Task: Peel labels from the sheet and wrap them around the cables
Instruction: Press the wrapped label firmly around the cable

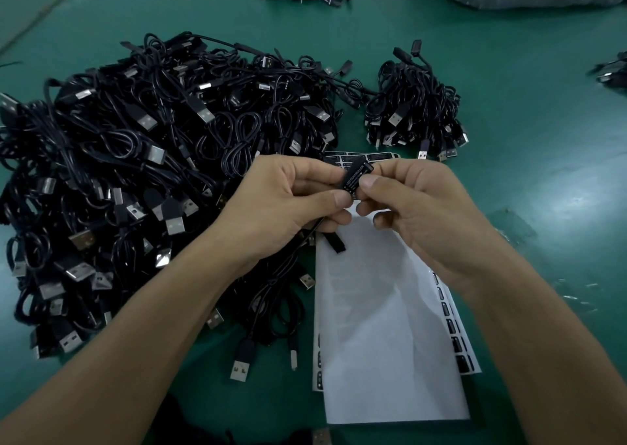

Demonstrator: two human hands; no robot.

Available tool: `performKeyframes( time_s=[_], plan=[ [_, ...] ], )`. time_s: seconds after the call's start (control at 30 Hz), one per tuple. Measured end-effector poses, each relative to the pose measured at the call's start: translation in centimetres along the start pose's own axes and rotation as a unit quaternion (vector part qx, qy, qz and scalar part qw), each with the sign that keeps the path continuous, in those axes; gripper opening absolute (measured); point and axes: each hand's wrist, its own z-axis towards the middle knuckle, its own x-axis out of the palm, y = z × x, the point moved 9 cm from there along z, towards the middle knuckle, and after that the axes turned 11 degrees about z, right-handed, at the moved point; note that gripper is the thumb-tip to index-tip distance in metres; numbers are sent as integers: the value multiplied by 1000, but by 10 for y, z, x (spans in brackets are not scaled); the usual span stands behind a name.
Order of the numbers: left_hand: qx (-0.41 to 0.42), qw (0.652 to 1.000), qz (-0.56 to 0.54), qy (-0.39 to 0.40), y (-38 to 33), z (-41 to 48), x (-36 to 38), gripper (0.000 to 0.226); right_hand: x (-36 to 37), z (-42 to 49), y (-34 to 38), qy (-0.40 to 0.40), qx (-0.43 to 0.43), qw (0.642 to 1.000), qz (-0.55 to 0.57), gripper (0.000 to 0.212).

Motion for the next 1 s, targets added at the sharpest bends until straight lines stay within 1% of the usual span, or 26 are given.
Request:
performKeyframes(
  time_s=[0.17, 0.47, 1.0],
  plan=[
    [13, 1000, 8, 17, -3, -1, 2, 23, 1, -1, 0, 2, 3, 1000, 1, 24],
    [12, 1000, 7, 8, -2, -1, 1, 20, 1, 0, 1, -5, 1, 1000, 18, 23],
    [9, 1000, 17, 4, -1, -1, 1, 19, -1, 0, 4, -20, -34, 999, -26, 22]
  ],
)
